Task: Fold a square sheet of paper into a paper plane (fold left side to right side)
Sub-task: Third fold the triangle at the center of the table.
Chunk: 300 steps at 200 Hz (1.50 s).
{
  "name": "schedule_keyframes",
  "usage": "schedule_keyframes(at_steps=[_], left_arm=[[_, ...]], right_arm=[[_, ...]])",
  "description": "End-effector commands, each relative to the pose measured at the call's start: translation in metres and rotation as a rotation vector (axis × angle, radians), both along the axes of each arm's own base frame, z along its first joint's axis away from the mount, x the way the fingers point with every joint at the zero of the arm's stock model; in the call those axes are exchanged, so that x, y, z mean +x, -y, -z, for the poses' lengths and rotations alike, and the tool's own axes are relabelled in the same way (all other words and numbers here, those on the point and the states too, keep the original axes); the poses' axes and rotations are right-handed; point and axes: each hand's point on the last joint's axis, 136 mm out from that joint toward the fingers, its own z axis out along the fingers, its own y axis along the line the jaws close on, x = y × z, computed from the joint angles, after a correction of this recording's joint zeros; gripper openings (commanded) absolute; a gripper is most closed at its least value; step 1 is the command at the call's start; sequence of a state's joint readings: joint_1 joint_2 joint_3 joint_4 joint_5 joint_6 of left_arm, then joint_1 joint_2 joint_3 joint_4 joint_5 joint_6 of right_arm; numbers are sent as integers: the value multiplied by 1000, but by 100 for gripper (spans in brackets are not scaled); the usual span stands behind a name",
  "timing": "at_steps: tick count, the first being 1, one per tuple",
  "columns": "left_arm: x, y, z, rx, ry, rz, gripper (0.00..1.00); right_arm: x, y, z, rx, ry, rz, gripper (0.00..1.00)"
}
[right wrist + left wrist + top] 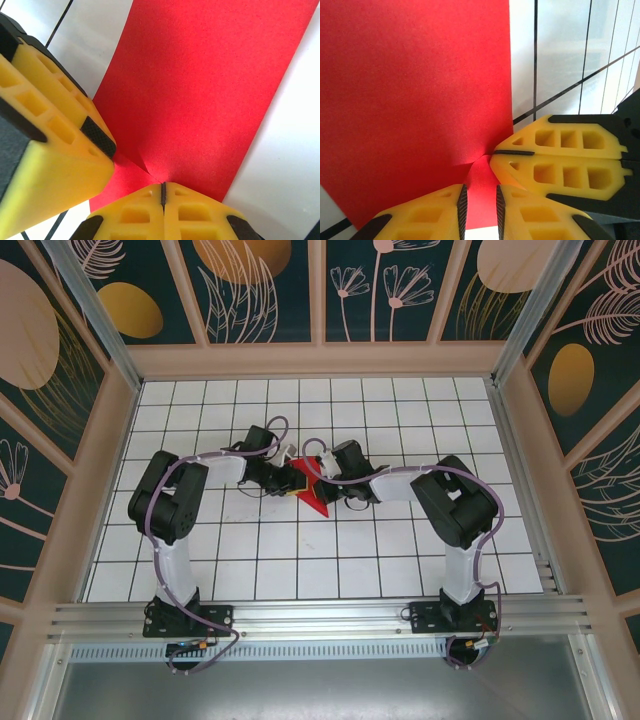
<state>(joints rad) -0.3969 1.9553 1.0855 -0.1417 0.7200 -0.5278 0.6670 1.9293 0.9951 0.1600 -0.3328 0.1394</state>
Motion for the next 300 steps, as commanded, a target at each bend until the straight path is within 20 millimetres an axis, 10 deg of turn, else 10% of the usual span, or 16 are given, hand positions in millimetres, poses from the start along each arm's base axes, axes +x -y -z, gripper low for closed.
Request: schedule_keyframes(at_steps=[1, 72, 177, 259, 300], left_arm=[[1, -3, 13, 39, 4, 2, 26], [5, -4, 24, 64, -7, -8, 26], [-11, -14, 58, 114, -68, -15, 24], [-8, -14, 51, 118, -51, -17, 24], [-8, -15, 52, 122, -53, -16, 24]], right_arm=[[-10, 23, 35, -119, -81, 28, 0], [-8, 20, 28, -94, -75, 29, 0], [20, 17, -58, 41, 43, 78, 23], [-64, -3, -57, 156, -254, -87, 19], [-66, -7, -34, 108, -311, -80, 18]])
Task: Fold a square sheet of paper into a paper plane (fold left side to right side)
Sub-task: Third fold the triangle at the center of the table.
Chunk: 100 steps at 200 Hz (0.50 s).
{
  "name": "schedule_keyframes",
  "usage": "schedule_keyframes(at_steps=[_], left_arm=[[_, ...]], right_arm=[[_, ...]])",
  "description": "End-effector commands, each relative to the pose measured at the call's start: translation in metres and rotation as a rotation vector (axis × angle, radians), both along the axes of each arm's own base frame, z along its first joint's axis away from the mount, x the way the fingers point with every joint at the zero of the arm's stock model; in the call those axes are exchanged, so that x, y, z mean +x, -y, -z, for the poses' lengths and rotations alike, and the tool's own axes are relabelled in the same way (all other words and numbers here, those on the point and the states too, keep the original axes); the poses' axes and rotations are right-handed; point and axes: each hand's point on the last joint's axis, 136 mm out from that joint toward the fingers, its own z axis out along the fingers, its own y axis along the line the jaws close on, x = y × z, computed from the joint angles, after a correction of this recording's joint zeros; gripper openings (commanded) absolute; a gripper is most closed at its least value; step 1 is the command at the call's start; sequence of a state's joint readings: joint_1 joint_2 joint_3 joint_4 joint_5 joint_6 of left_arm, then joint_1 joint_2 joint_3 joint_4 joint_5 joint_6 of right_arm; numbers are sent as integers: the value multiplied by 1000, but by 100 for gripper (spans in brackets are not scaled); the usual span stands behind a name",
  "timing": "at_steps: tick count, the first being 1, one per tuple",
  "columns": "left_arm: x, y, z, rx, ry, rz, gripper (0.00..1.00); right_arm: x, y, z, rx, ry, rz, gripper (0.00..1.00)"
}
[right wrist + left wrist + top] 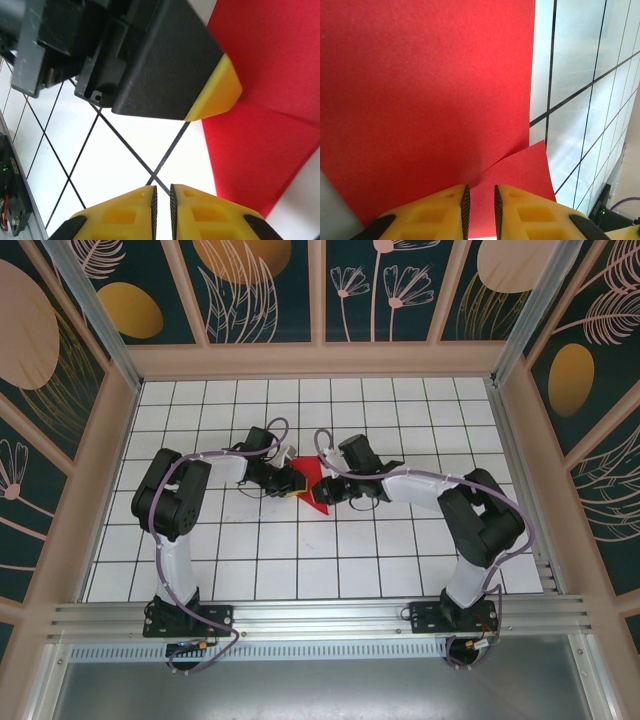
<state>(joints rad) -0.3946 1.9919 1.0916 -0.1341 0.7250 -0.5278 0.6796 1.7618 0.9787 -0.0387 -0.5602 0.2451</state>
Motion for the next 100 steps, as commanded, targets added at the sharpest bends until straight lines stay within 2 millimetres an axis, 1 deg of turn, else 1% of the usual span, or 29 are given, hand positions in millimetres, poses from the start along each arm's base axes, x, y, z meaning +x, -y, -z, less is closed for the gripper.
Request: schedule_keyframes(at_steps=[1, 23, 54, 100], left_arm=[[-8, -14, 41, 118, -29, -13, 24], [-7, -14, 40, 118, -27, -14, 24], [-7, -14, 39, 118, -23, -14, 24], [-6, -15, 39, 124, -23, -16, 24]], right_arm=[[-9, 0, 15, -22, -90, -5, 18], [-7, -2, 22, -35, -107, -6, 17], [-8, 3, 36, -81, -137, -2, 17], [-11, 9, 47, -107, -159, 12, 17]])
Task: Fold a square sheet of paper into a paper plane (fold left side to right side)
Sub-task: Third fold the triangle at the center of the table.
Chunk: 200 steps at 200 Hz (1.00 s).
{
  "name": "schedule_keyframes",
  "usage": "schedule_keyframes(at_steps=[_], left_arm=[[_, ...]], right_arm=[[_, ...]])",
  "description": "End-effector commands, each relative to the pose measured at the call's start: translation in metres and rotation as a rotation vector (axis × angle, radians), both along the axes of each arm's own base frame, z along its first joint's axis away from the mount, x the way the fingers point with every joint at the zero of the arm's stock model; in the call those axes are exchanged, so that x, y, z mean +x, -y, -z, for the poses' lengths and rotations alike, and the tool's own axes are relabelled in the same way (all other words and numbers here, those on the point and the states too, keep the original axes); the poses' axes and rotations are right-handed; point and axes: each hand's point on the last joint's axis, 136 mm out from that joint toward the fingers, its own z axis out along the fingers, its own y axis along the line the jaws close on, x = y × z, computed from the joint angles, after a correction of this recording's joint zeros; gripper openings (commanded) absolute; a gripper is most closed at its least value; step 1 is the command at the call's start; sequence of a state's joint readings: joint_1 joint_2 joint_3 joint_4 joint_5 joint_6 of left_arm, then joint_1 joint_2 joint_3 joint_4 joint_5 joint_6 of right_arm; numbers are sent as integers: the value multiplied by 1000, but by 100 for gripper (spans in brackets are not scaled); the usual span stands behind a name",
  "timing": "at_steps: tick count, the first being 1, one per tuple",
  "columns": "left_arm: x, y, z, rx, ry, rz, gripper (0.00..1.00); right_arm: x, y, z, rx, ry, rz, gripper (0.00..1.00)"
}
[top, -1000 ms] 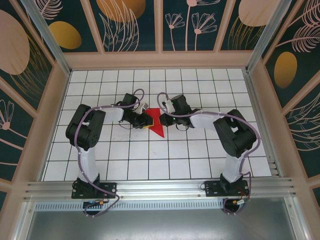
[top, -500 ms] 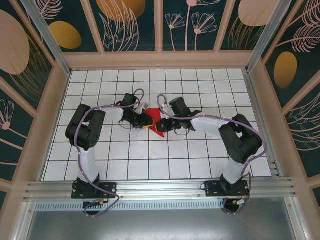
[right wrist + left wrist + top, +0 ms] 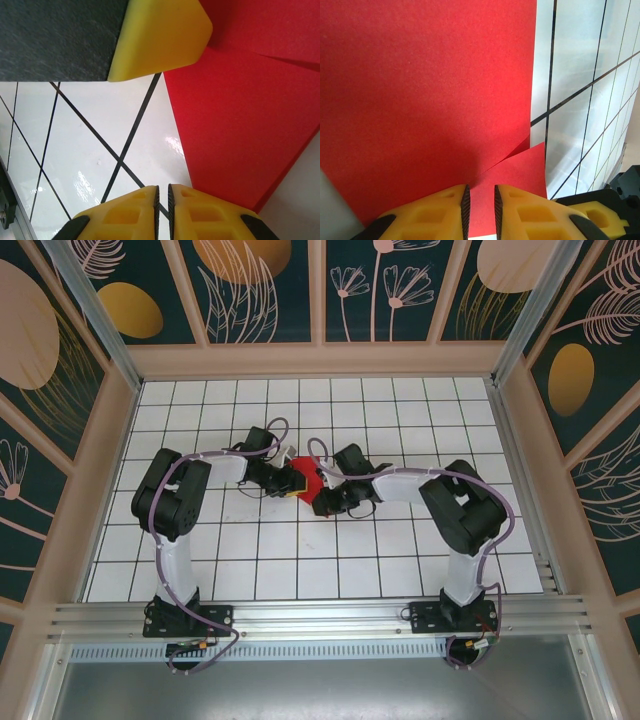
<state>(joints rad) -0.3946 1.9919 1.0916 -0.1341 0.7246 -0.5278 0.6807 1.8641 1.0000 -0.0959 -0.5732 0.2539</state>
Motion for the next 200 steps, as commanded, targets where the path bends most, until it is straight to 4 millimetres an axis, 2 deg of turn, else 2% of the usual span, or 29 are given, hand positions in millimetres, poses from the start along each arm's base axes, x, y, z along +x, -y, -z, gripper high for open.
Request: schedule_keyframes(at_steps=[1, 38, 111, 144, 165, 200], left_arm=[[-6, -15, 39, 124, -22, -15, 24], [-4, -15, 39, 130, -19, -18, 24], [-2, -15, 40, 138, -16, -17, 24], [-2, -16, 41, 144, -14, -17, 24], [-1, -16, 39, 141, -12, -17, 24], [0, -15, 37, 139, -8, -21, 24]], right_arm=[[-2, 4, 8, -31, -38, 15, 17], [-4, 14, 17, -61, -60, 38, 16], [-27, 35, 42, -123, -149, 60, 14], [-37, 46, 42, -149, -165, 61, 12], [-33, 45, 27, -135, -135, 65, 11], [-13, 23, -31, -26, -32, 63, 9]])
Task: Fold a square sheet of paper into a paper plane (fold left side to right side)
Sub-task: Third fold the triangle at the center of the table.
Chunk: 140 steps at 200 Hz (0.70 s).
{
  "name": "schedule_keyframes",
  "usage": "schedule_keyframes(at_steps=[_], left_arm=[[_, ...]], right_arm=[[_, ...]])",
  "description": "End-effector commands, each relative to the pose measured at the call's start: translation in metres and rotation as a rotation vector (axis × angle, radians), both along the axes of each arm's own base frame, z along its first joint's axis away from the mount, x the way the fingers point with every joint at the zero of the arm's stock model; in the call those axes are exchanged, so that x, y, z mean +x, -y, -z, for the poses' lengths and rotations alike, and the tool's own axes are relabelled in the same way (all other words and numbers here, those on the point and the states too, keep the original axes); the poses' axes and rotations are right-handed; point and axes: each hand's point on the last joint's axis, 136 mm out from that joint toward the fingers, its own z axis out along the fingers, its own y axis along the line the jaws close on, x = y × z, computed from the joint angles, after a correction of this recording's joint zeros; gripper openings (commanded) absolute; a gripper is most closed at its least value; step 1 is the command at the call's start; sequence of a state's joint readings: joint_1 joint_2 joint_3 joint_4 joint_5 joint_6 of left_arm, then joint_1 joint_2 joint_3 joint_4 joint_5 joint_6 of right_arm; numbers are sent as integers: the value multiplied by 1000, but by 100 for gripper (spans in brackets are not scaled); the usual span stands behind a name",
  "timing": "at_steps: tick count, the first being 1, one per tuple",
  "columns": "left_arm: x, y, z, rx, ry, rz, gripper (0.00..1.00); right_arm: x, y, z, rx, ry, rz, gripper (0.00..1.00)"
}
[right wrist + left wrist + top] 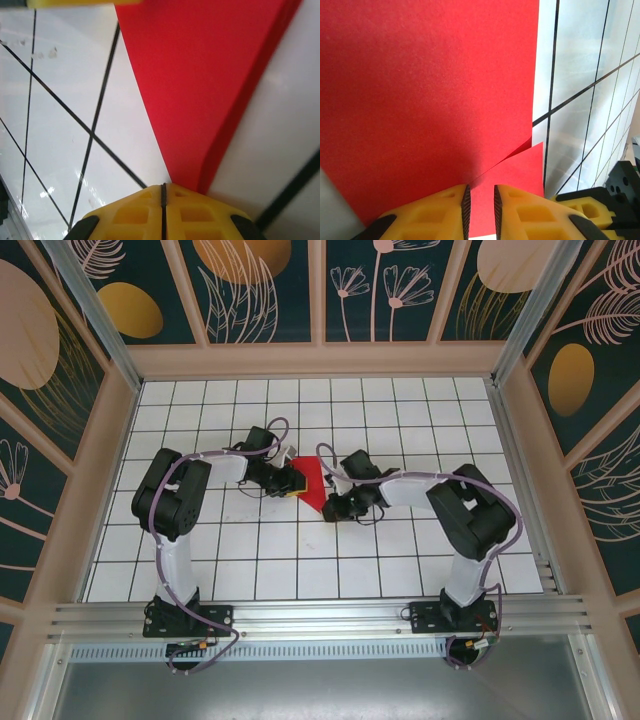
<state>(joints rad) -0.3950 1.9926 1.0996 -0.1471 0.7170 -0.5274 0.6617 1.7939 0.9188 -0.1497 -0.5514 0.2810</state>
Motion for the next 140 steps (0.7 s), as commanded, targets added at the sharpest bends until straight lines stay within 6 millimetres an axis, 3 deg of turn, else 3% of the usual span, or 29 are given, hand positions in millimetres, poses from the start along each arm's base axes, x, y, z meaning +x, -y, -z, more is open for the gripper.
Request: schedule_keyframes(at_steps=[1, 19, 34, 70, 97, 140], left_arm=[[-1, -15, 37, 130, -5, -19, 24], [0, -15, 37, 129, -6, -20, 24], [0, -14, 36, 127, -5, -21, 24], [0, -14, 35, 127, -2, -20, 24], [0, -14, 34, 124, -2, -19, 24], [1, -14, 33, 126, 1, -19, 24]], right_arm=[[4, -4, -38, 31, 28, 14, 9], [11, -16, -59, 74, 64, 18, 6], [16, -23, -60, 68, 69, 26, 3], [30, -32, -32, 8, 19, 94, 0], [40, -28, -20, -40, 3, 173, 0], [29, -14, 0, -113, -50, 179, 0]])
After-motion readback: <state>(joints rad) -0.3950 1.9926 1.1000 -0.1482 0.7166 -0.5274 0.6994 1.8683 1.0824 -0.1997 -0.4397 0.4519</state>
